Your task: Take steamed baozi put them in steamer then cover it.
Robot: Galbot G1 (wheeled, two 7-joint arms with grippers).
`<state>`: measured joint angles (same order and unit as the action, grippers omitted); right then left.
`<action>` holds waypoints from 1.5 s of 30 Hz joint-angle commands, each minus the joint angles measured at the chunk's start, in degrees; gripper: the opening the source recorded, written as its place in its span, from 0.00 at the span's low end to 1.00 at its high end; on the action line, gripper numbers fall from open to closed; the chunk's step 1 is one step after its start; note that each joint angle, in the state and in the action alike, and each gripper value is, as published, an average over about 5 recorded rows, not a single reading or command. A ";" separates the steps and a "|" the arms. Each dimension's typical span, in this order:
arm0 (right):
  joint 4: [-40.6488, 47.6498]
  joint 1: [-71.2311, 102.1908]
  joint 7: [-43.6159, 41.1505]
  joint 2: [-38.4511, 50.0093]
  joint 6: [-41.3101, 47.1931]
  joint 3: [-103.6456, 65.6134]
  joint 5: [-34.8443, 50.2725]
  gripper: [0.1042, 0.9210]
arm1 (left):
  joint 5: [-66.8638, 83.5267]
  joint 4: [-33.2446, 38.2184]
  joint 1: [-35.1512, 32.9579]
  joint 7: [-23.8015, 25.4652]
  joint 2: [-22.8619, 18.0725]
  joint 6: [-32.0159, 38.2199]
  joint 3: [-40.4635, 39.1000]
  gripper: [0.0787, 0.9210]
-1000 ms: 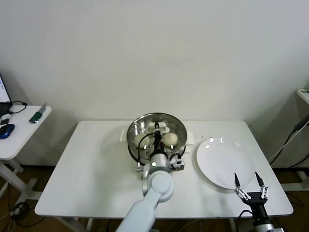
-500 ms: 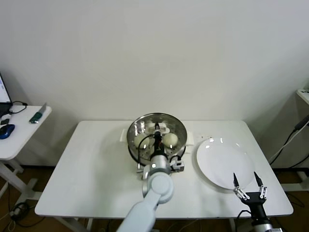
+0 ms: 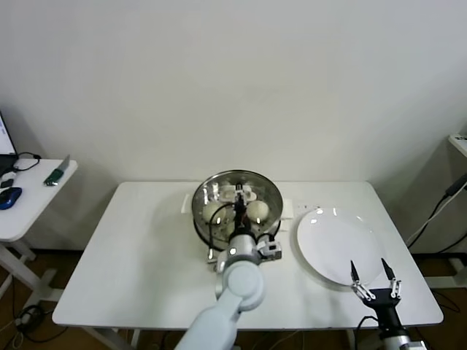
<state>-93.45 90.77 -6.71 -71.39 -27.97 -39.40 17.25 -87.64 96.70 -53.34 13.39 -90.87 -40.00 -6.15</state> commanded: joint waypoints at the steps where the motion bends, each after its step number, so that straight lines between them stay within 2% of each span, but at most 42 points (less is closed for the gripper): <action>1: 0.17 -0.03 -0.51 -0.04 0.45 0.14 -0.17 0.88 | 4.40 5.83 -0.90 0.47 5.34 -0.64 -0.67 0.56; 6: -0.04 0.01 -0.10 -0.10 1.36 0.61 0.25 0.88 | 7.47 9.57 -3.02 -0.66 7.01 -0.36 -0.54 0.73; 11: -0.98 0.05 3.50 -0.01 3.11 1.68 1.02 0.88 | 15.35 14.84 -4.76 -6.28 8.86 1.33 0.17 0.87; 16: -1.78 -0.14 4.93 0.11 5.54 2.29 0.87 0.88 | 24.15 21.10 -6.95 -10.26 12.24 2.85 4.15 0.88; 22: -2.20 -0.61 5.16 0.45 6.53 2.24 0.85 0.88 | 46.09 25.46 -13.00 -17.92 18.45 6.93 13.94 0.88; 25: -2.27 -1.02 5.38 0.47 6.79 2.20 0.90 0.88 | 60.14 26.78 -16.65 -22.46 19.28 10.03 20.82 0.88; 28: -2.21 -1.45 5.50 0.38 6.75 2.39 0.84 0.88 | 72.88 27.32 -19.94 -24.85 18.66 14.50 28.64 0.88; 32: -2.00 -1.78 5.46 0.35 6.99 2.71 0.85 0.88 | 87.44 24.63 -23.71 -24.85 17.57 23.14 38.97 0.88; 37: -1.63 -1.68 4.93 0.53 7.40 3.03 1.62 0.88 | 103.40 19.58 -28.39 -21.58 17.56 30.34 48.22 0.88; 41: -1.24 -1.55 4.47 0.92 7.79 3.22 2.28 0.88 | 109.75 15.26 -32.99 -18.80 18.60 36.57 50.53 0.88; 45: -0.77 -1.71 4.24 1.22 7.81 3.19 2.60 0.88 | 111.63 12.04 -36.81 -17.62 18.83 42.43 49.10 0.88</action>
<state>-94.58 89.29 -2.32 -70.40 -20.68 -36.32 19.00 -2.61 116.08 -78.40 -5.84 -73.49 -15.07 31.49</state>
